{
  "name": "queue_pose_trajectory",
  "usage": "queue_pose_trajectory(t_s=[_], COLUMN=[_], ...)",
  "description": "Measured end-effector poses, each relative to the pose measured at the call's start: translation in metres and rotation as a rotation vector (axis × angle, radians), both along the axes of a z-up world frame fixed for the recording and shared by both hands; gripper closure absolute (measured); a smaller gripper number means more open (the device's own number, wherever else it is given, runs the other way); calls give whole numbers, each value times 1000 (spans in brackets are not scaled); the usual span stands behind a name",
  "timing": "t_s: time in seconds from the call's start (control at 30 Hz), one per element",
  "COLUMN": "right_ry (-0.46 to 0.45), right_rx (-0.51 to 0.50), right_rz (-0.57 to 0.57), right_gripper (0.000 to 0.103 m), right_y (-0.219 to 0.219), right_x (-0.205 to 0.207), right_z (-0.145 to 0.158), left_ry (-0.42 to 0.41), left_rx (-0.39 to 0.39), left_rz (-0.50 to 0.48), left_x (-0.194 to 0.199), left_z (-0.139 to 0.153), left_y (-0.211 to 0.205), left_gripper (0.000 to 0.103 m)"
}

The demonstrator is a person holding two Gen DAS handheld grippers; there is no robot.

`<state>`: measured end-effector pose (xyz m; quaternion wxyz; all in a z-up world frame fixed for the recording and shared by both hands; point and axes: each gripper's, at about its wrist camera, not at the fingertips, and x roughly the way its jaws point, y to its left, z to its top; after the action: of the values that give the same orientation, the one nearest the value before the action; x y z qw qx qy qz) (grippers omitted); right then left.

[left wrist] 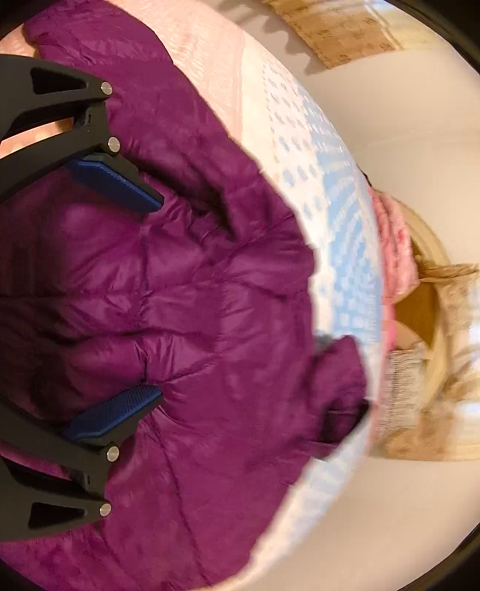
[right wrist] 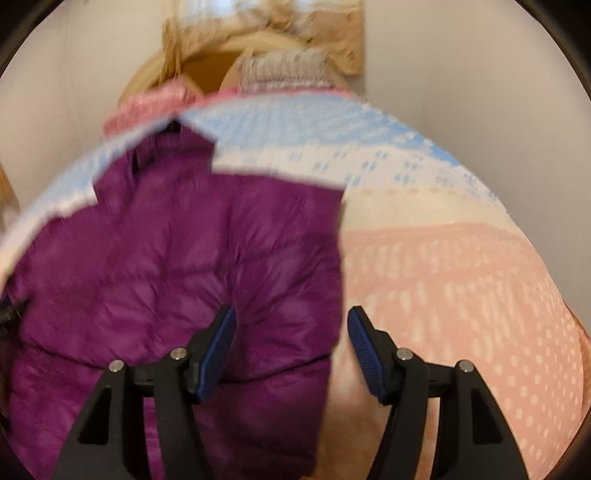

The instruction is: Fold large clothes

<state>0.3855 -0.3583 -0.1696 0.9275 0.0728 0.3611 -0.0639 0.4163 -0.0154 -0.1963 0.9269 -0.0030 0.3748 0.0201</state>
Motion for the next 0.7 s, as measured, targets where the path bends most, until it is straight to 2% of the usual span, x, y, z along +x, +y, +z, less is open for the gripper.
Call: queue_pose_trajectory(t_s=[0.07, 0.13, 0.2, 0.23, 0.27, 0.3, 0.4, 0.43, 0.63, 0.7], right_ry=[-20, -26, -19, -4, 13, 44, 146, 155, 174, 160], right_rx=[35, 24, -7, -20, -29, -37, -76, -96, -102, -85], right_rz=[-7, -12, 2, 18, 29, 40, 71, 75, 64, 35], right_gripper=[37, 37, 39, 43, 52, 53, 52, 52, 50, 40], right_y=[-8, -12, -8, -4, -1, 3, 12, 15, 11, 7], right_x=[7, 24, 40, 51, 61, 70, 84, 85, 80, 65], right_z=[14, 21, 19, 14, 7, -3, -35, -44, -34, -14], left_ry=[-51, -80, -62, -47, -33, -9, 86, 90, 96, 58], left_rx=[-10, 4, 54, 76, 104, 128, 115, 110, 93, 61], left_rz=[10, 7, 24, 36, 54, 64, 75, 72, 77, 75], left_x=[-7, -3, 13, 20, 29, 35, 52, 53, 54, 43], left_z=[13, 19, 15, 10, 3, -6, -24, -25, -24, -9], left_y=[5, 4, 0, -2, -4, -5, -3, -3, 1, 9], left_gripper=[8, 8, 8, 8, 8, 8, 8, 8, 8, 8])
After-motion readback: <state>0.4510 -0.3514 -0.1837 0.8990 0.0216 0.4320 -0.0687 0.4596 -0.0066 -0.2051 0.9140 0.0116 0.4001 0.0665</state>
